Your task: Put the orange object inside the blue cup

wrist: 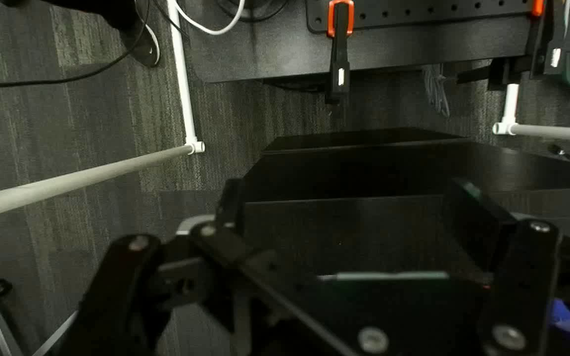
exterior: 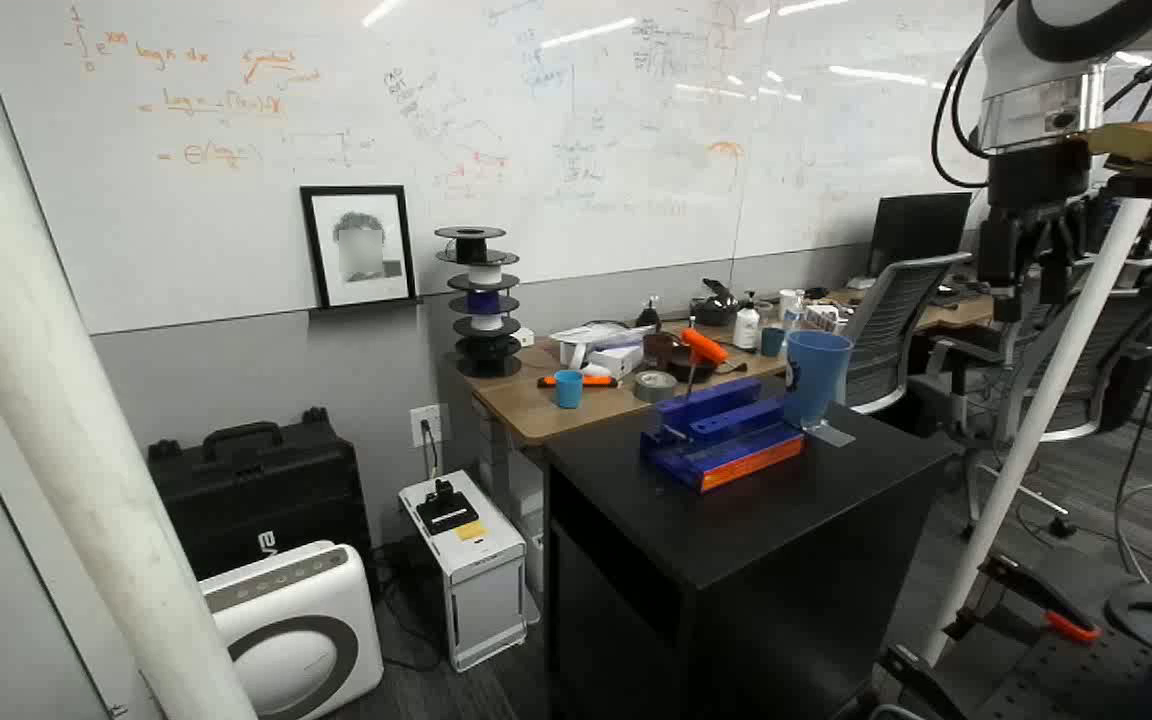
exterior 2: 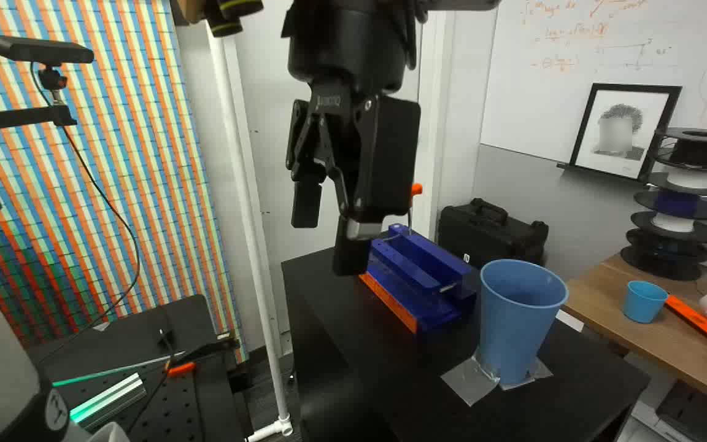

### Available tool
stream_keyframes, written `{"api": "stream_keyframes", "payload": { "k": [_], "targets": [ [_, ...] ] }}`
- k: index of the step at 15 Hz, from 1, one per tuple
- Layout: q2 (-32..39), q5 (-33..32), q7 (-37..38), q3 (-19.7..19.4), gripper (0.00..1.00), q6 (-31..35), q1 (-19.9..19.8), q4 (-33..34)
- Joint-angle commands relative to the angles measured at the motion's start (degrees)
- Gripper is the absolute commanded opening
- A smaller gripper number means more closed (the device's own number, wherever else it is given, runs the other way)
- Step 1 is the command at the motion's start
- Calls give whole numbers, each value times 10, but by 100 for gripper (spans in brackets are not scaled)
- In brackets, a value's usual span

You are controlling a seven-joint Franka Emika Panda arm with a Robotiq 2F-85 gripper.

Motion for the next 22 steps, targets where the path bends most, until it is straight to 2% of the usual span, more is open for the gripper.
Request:
{"api": "stream_keyframes", "payload": {
  "k": [1, 6, 8, 11, 15, 17, 19, 22],
  "targets": [
    [0, -2, 2, -4, 100, -1, 5, 1],
    [-1, -2, 2, -5, 100, -1, 5, 2],
    [2, -24, 74, 25, 100, 81, 2, -5],
    [42, -25, 149, 75, 100, 171, 19, 26],
    [119, -69, 288, 160, 100, 308, 16, 75],
    [163, -100, 351, 191, 100, 349, 10, 106],
    [210, -113, 387, 201, 100, 366, 16, 136],
    [267, -95, 394, 189, 100, 368, 39, 166]
  ]
}}
